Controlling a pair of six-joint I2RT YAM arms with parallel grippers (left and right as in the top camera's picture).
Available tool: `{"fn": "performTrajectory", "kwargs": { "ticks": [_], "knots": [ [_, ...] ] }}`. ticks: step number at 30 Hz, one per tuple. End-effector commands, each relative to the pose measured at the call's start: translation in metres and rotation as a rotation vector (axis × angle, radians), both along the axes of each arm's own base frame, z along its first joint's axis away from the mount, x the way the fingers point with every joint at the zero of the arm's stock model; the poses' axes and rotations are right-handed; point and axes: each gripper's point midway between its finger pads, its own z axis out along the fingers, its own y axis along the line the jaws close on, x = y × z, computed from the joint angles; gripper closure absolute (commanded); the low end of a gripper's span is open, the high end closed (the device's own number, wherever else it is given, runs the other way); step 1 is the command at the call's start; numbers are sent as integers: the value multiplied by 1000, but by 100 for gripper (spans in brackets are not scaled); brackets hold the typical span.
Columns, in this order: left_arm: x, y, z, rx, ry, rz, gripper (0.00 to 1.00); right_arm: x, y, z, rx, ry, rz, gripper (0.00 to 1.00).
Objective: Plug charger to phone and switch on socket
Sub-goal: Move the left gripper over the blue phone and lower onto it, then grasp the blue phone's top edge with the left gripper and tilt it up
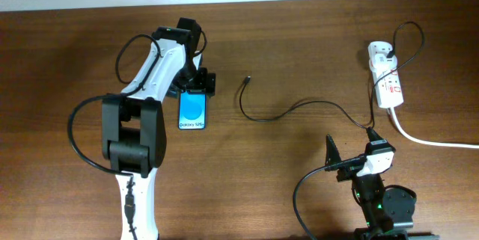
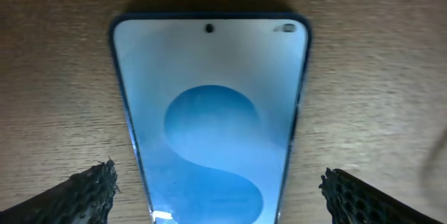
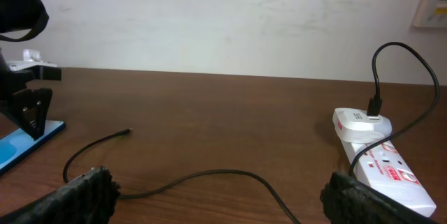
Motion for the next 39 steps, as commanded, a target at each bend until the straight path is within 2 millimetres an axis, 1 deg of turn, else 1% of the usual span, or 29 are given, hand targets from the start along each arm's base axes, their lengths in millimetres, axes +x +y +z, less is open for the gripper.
{"fn": "performTrajectory", "kwargs": {
  "ticks": [1, 7, 11, 13, 14, 17, 19, 24, 26, 30, 32, 34, 35, 39],
  "knots": [
    [-7, 10, -21, 52, 39, 40, 1, -1, 3, -2, 0, 2, 12, 2],
    [-16, 13, -38, 57, 61, 41, 1, -1, 3, -2, 0, 2, 12, 2],
    [-21, 10, -44, 38, 76, 36, 1, -1, 3, -2, 0, 2, 12, 2],
    [-28, 9, -49, 33, 96, 34, 1, -1, 3, -2, 0, 2, 12, 2],
    [-32, 10, -52, 36, 108, 34, 2, -1, 3, -2, 0, 2, 12, 1],
    [-32, 9, -53, 26, 110, 35, 6, -1, 3, -2, 0, 2, 12, 2],
    [-32, 8, -53, 21, 107, 35, 13, 0, 2, -2, 0, 2, 12, 2],
    [-32, 8, -53, 21, 107, 35, 16, -1, 3, -2, 0, 3, 12, 2],
    [-32, 8, -53, 21, 107, 35, 24, -1, 3, -2, 0, 2, 12, 2],
    [-31, 8, -52, 21, 105, 35, 28, -1, 3, -2, 0, 3, 12, 2],
    [-27, 7, -48, 18, 93, 35, 28, -1, 3, -2, 0, 2, 12, 2],
    [-23, 6, -40, 17, 88, 35, 29, -1, 3, -2, 0, 2, 12, 2],
    [-18, 5, -30, 15, 79, 35, 29, -1, 3, -2, 0, 2, 12, 2],
    [0, 1, -3, 3, 30, 35, 30, -1, 3, -2, 0, 2, 12, 2]
  ]
}}
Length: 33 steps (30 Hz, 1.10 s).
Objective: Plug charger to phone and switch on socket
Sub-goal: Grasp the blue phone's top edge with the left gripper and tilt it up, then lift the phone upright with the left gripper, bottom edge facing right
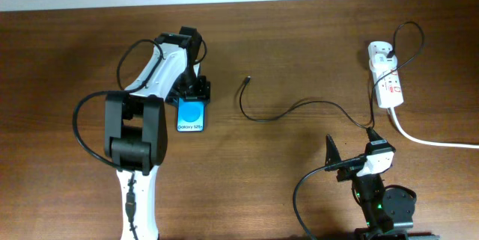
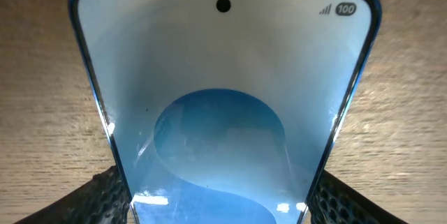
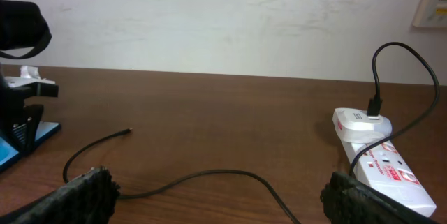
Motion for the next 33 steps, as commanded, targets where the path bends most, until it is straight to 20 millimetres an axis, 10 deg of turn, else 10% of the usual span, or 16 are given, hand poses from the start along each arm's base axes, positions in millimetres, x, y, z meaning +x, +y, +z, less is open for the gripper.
{"fn": "performTrajectory", "kwargs": {
  "ticks": [1, 11, 18, 33],
  "knots": [
    [20, -6, 21, -24, -57, 8, 30, -1, 3, -2, 0, 2, 12, 2],
    [37, -10, 53, -39, -120, 8, 39, -1, 3, -2, 0, 2, 12, 2],
    [65, -16, 128, -76, -276, 9, 100, -1, 3, -2, 0, 2, 12, 2],
    [11, -60, 149, -334, 4, 338, 100, -1, 3, -2, 0, 3, 12, 1]
  ]
}}
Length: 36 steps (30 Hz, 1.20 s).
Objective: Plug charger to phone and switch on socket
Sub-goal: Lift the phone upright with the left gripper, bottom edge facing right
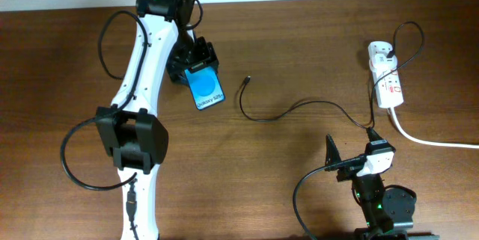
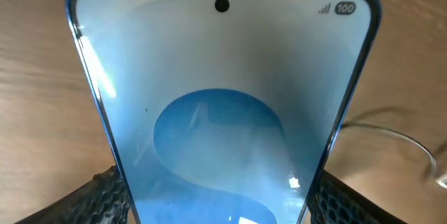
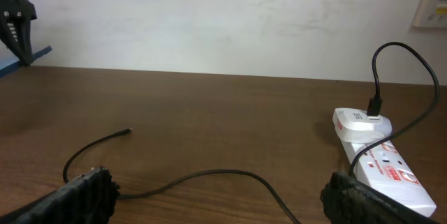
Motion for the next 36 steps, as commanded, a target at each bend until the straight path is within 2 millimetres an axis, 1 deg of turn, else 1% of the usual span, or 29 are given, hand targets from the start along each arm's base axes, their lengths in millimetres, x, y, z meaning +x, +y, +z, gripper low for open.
{"fn": "performTrajectory", "kwargs": {
  "ticks": [1, 2, 3, 5, 6, 7, 8, 12, 13, 15, 17, 18, 21, 22, 24, 27, 28, 36],
  "knots": [
    [0, -15, 15, -98, -8, 13, 100, -1, 3, -2, 0, 2, 13, 2],
    [-1, -18, 17, -121, -1, 12, 100, -1, 3, -2, 0, 2, 13, 2],
    [-4, -28, 21, -179, 14, 12, 100, -1, 3, -2, 0, 2, 13, 2],
    [-11, -50, 37, -358, 67, 20, 100, -1, 3, -2, 0, 2, 13, 2],
    [-13, -56, 44, -425, 90, 31, 100, -1, 3, -2, 0, 2, 13, 2],
    [-14, -55, 47, -447, 122, 77, 100, -1, 3, -2, 0, 2, 13, 1],
    [-15, -49, 47, -436, 173, 166, 100, -1, 3, -2, 0, 2, 13, 1],
    [-11, -47, 55, -501, 196, 207, 100, -1, 3, -2, 0, 2, 13, 2],
    [-11, -48, 56, -505, 204, 219, 100, -1, 3, -2, 0, 3, 13, 2],
    [-13, -57, 66, -576, 245, 248, 100, -1, 3, -2, 0, 2, 12, 2],
    [-13, -59, 70, -598, 277, 285, 100, -1, 3, -2, 0, 2, 13, 2],
    [-11, -57, 71, -604, 290, 311, 100, -1, 3, -2, 0, 2, 13, 2],
    [-3, -46, 86, -712, 305, 351, 100, -1, 3, -2, 0, 3, 13, 2],
    [2, -35, 86, -719, 295, 376, 100, -1, 3, -2, 0, 2, 12, 2],
    [7, -24, 88, -735, 288, 401, 100, -1, 3, -2, 0, 3, 13, 2],
    [12, -17, 99, -813, 296, 422, 100, -1, 3, -2, 0, 2, 13, 2],
    [13, -14, 99, -813, 293, 428, 100, -1, 3, -2, 0, 2, 13, 1],
    [13, -14, 99, -813, 293, 428, 100, -1, 3, -2, 0, 3, 13, 1]
  ]
}}
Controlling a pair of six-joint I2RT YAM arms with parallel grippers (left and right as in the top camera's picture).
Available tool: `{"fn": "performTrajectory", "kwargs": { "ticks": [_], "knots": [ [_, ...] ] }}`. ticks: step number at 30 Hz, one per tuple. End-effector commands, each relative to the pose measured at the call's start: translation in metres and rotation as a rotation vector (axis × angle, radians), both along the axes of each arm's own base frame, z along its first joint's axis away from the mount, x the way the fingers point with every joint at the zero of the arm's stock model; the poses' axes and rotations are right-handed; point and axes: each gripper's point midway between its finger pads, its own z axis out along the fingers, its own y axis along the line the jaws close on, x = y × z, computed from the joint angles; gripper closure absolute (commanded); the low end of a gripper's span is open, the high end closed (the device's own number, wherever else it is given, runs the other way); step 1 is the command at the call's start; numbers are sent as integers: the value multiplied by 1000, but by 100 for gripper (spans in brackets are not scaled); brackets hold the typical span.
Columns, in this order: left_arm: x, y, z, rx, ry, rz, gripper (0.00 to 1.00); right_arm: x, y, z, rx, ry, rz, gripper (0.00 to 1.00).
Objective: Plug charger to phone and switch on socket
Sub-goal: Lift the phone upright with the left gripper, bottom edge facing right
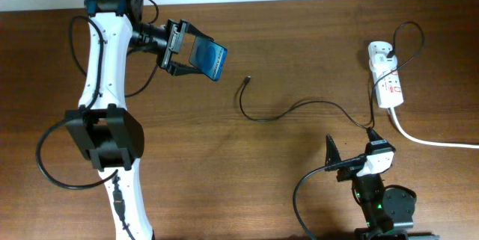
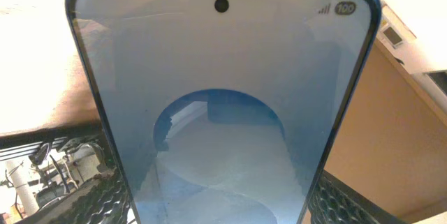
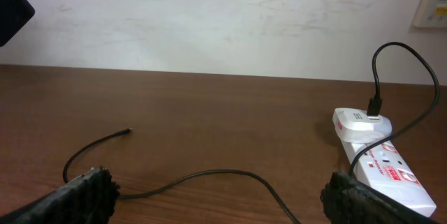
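Note:
My left gripper (image 1: 177, 48) is shut on the blue phone (image 1: 209, 59) and holds it in the air at the far left, its free end pointing right. The phone's screen (image 2: 222, 105) fills the left wrist view, with a black finger (image 2: 98, 196) at each side. The black charger cable (image 1: 296, 106) lies on the table, its loose plug tip (image 1: 246, 80) a little right of the phone. The cable's other end sits in the white socket strip (image 1: 386, 73) at the far right, also seen as the strip (image 3: 380, 158). My right gripper (image 3: 216, 196) rests open at the near edge.
A white lead (image 1: 430, 139) runs from the socket strip off the right edge. The brown wooden table (image 1: 284, 173) ends at a white wall (image 3: 223, 21) at the back.
My left arm has swung further left and back. The phone, held low and flat over the table before, is now raised and turned on edge, its free end pointing right. The right arm is unchanged.
At first my left gripper stood open around the phone lying flat on the table. Then it was shut on the phone. Then the phone was off the table, nearer the back edge, and now it is held high and turned sideways. Cable, socket and right arm stayed put.

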Motion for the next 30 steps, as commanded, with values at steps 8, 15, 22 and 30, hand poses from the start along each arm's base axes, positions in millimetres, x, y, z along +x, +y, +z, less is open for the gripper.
{"fn": "performTrajectory", "kwargs": {
  "ticks": [8, 15, 22, 30],
  "knots": [
    [2, -2, 18, -51, -26, 12, 100, -1, 3, -2, 0, 2, 12, 2],
    [2, 0, 14, -25, -27, 9, 100, -1, 3, -2, 0, 2, 12, 2],
    [2, 5, 5, 38, -28, 7, 100, -1, 3, -2, 0, 3, 12, 2],
    [2, 5, 4, 42, -28, 7, 100, -1, 3, -2, 0, 2, 12, 2]
  ]
}}
